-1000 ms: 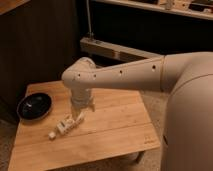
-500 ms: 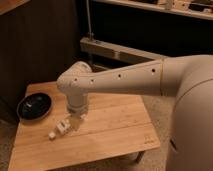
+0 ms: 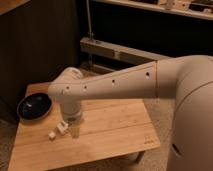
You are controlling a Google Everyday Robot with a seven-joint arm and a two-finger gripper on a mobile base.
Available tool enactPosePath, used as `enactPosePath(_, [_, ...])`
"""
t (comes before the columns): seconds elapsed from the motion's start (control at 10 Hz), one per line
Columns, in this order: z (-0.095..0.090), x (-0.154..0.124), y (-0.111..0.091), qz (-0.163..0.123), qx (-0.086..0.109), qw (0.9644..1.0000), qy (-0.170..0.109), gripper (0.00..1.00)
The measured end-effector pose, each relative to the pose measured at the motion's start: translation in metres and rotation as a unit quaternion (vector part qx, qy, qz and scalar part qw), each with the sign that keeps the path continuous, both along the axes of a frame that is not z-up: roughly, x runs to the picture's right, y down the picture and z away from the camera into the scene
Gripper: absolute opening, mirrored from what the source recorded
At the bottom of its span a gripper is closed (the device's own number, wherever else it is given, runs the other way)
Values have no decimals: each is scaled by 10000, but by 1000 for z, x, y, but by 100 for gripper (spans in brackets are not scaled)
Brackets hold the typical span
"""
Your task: Place the bottle in the ceramic bowl
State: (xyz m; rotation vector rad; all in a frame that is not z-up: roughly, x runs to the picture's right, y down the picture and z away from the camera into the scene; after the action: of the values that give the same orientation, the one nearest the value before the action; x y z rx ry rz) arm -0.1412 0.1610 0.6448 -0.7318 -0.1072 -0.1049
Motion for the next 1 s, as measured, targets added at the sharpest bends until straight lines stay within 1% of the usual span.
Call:
enactPosePath(0.3, [0, 0, 0, -81, 18, 9999, -69, 65])
enactPosePath(0.4, [1, -3, -3, -92, 124, 9994, -294, 65])
enactPosePath(0.5, [6, -7, -11, -266, 374, 9965, -693, 65])
enactPosePath(0.6, [9, -13, -16, -502, 585, 9911, -1088, 65])
enactPosePath(0.7, [15, -22, -25, -927, 893, 9762, -1743, 65])
enactPosePath(0.8, [22, -28, -34, -1220, 1049, 9605, -2271, 65])
enactPosePath(0.9, [30, -34, -42, -1415, 1099, 9446, -2749, 65])
enactPosePath(1.0, [44, -42, -52, -1569, 1047, 9257, -3278, 65])
